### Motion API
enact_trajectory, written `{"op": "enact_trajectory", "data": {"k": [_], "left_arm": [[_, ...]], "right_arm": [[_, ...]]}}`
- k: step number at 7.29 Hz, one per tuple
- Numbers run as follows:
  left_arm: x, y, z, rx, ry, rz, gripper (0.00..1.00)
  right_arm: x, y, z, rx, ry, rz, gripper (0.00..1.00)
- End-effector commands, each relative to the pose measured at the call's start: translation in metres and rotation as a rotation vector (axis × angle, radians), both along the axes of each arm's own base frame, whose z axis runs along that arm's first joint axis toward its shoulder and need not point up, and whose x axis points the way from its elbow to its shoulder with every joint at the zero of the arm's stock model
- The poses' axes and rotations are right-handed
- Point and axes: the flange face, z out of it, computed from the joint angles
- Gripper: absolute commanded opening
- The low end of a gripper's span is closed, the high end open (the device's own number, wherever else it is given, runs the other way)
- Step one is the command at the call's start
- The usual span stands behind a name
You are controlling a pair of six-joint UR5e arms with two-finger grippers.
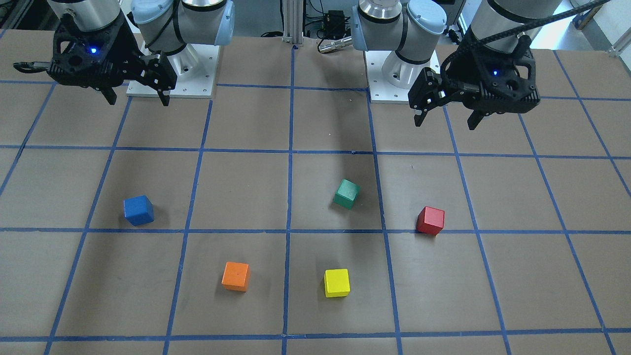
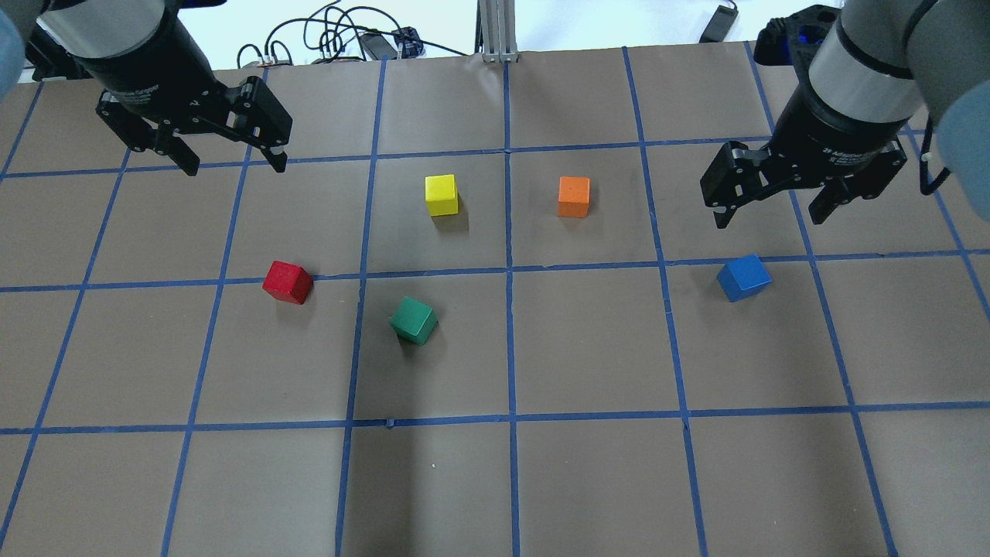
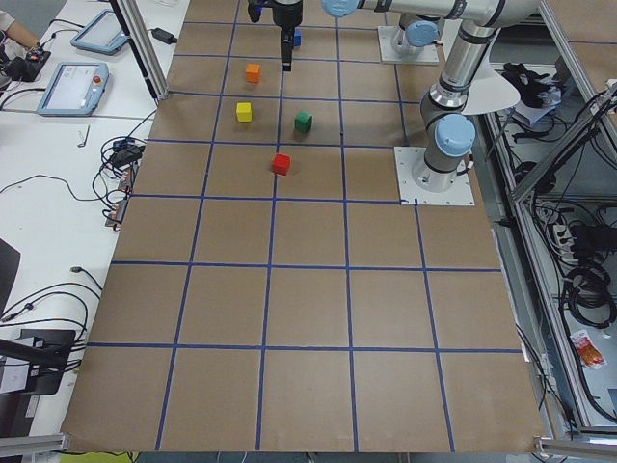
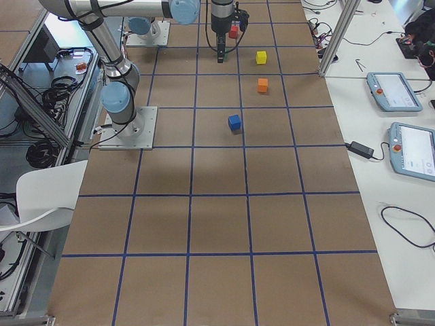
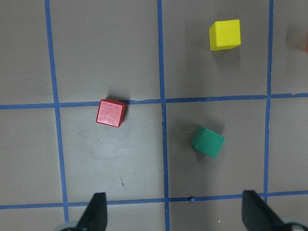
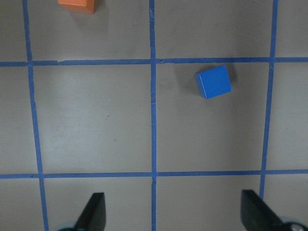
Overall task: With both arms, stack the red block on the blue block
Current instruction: 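Move the left gripper toward the red cube while the right arm holds still, then lower the left gripper onto the red cube and close it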
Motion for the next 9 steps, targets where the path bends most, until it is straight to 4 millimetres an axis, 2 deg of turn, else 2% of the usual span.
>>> {"op": "enact_trajectory", "data": {"k": [1, 3, 4, 5, 6, 7, 9], "left_arm": [[0.012, -0.017, -0.029, 0.055, -0.051, -0.052, 1.00], [0.032, -0.052, -0.061, 0.042, -0.046, -0.052, 1.00], [0.045, -0.057, -0.082, 0.076, -0.037, -0.083, 1.00], [0.071, -0.063, -0.113, 0.072, -0.029, -0.094, 1.00], [0.087, -0.065, -0.150, 0.051, -0.030, -0.122, 1.00], [0.090, -0.066, -0.187, 0.018, -0.041, -0.192, 1.00], [0.091, -0.060, -0.244, 0.048, -0.029, -0.230, 1.00]], "right_arm": [[-0.001, 0.000, 0.000, -0.004, 0.003, 0.001, 1.00], [0.000, 0.000, 0.000, -0.004, 0.003, 0.003, 1.00], [-0.001, 0.000, 0.000, -0.004, 0.002, 0.004, 1.00], [-0.002, -0.001, 0.001, -0.011, 0.004, 0.001, 1.00], [-0.002, -0.001, 0.001, -0.012, 0.004, 0.000, 1.00], [-0.001, -0.002, 0.001, -0.016, 0.002, 0.001, 1.00], [-0.001, -0.002, -0.001, -0.015, -0.001, -0.003, 1.00]]}}
